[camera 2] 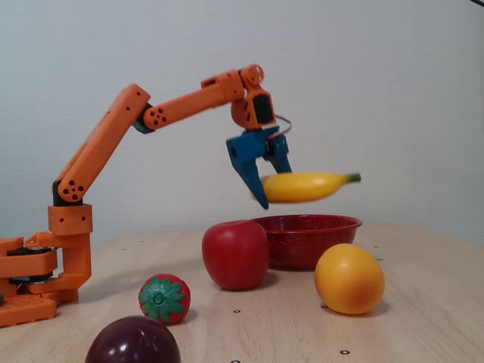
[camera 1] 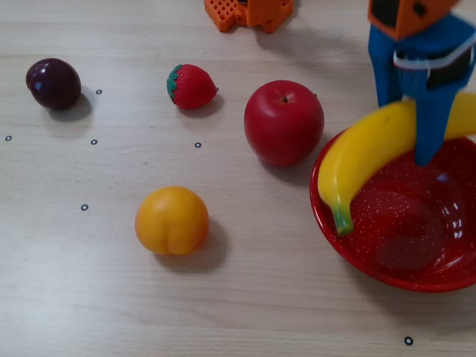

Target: Put the banana in the red bowl.

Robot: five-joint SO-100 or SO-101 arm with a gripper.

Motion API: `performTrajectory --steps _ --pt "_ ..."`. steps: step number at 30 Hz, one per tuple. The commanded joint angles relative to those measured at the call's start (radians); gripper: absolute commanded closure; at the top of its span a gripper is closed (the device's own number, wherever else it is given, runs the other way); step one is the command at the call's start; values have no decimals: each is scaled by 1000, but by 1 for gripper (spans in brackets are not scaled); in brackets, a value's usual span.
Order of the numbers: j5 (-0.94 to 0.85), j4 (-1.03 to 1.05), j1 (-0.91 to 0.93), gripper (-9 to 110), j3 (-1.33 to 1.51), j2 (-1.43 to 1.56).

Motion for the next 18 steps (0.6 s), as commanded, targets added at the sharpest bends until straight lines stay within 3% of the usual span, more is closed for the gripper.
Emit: performTrajectory --steps 1,8,11,14,18 --pt "-15 -44 25 101 -103 40" --pt "14 -100 29 100 -60 -26" --pt "26 -101 25 72 -18 -28" --pt "20 -130 14 62 -2 -9" --pt "14 -153 -2 60 -2 69"
